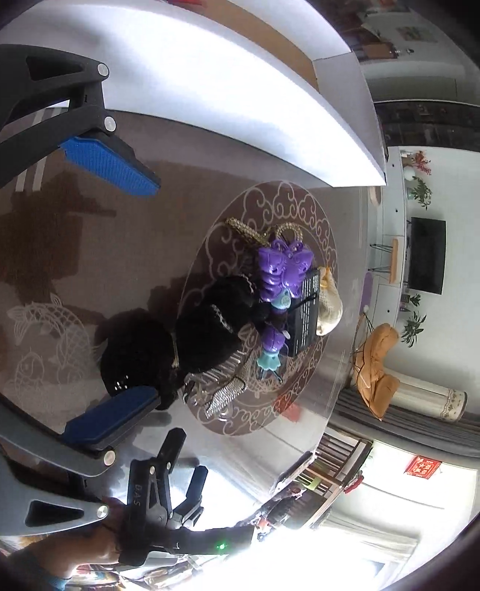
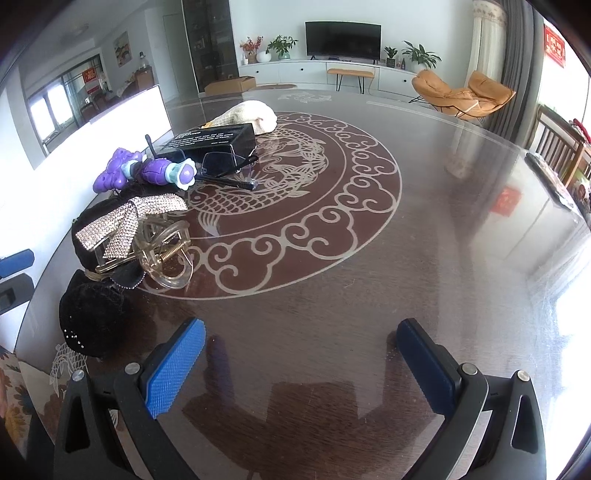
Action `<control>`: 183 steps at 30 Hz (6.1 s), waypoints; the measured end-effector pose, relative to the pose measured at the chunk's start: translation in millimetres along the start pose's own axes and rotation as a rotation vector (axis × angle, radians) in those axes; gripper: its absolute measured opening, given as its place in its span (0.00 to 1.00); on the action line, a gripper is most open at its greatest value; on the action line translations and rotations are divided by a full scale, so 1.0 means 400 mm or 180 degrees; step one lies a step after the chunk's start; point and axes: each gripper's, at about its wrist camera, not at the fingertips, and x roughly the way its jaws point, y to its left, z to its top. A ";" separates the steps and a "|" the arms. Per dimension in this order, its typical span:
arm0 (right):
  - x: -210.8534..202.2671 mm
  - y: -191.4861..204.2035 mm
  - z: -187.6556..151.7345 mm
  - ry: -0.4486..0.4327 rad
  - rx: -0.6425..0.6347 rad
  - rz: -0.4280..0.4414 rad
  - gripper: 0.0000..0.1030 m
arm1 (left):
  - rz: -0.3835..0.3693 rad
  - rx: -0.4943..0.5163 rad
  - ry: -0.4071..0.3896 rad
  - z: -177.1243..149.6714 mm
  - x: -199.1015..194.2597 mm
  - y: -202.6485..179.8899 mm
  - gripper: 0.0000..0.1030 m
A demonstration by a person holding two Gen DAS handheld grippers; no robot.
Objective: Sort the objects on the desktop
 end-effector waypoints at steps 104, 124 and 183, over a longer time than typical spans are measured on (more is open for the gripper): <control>0.039 0.122 0.083 0.0147 -0.0153 0.1829 0.97 | 0.0500 0.0308 0.0328 -0.075 0.065 0.106 0.76; -0.198 0.095 0.081 -0.0239 -0.0385 0.1486 0.35 | -0.0208 0.0039 -0.0324 0.000 -0.168 0.070 0.34; 0.001 0.032 0.056 0.0005 -0.0204 -0.0092 1.00 | 0.0134 0.0063 0.0145 -0.002 0.006 -0.001 1.00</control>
